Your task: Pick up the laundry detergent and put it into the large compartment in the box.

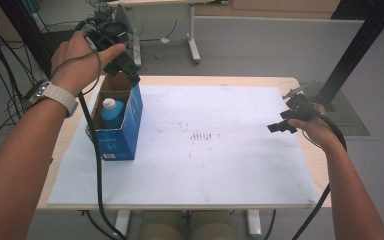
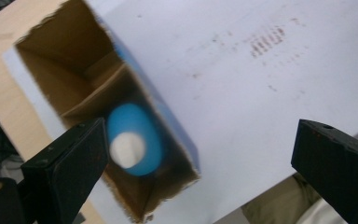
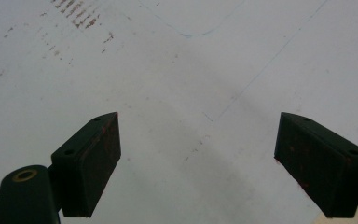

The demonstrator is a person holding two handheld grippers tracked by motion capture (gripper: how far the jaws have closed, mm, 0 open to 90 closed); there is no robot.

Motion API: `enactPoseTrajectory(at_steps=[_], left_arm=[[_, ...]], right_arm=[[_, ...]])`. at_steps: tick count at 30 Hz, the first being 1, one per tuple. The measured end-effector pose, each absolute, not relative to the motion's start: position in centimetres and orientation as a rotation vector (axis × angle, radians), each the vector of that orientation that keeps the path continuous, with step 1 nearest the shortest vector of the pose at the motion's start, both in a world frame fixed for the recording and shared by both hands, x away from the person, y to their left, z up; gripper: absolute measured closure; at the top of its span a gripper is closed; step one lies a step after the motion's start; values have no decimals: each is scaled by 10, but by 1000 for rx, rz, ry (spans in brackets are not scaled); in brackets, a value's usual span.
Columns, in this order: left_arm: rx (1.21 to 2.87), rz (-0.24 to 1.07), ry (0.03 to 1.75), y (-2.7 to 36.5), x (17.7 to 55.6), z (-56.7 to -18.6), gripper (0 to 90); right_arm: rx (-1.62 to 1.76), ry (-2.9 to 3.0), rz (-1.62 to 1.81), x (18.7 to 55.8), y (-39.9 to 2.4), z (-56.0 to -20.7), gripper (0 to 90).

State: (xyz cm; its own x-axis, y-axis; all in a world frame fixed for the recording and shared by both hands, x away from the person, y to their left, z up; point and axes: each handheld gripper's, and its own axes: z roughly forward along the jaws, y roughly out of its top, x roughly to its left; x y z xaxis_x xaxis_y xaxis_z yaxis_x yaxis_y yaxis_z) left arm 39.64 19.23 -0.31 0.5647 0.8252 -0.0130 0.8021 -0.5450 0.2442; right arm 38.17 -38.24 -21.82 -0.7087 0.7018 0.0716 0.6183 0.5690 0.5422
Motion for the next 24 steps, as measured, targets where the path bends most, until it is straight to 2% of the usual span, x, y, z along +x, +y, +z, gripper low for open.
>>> enactPoseTrajectory(at_steps=[10, 24], left_arm=[[2694, 99, 1175, 154, 397, -5, 47], [2792, 64, 882, 128, 398, -16, 53]], right_arm=[[1072, 2658, 832, 381, -375, -214, 145], [1051, 2664, 822, 378, -369, -208, 145]])
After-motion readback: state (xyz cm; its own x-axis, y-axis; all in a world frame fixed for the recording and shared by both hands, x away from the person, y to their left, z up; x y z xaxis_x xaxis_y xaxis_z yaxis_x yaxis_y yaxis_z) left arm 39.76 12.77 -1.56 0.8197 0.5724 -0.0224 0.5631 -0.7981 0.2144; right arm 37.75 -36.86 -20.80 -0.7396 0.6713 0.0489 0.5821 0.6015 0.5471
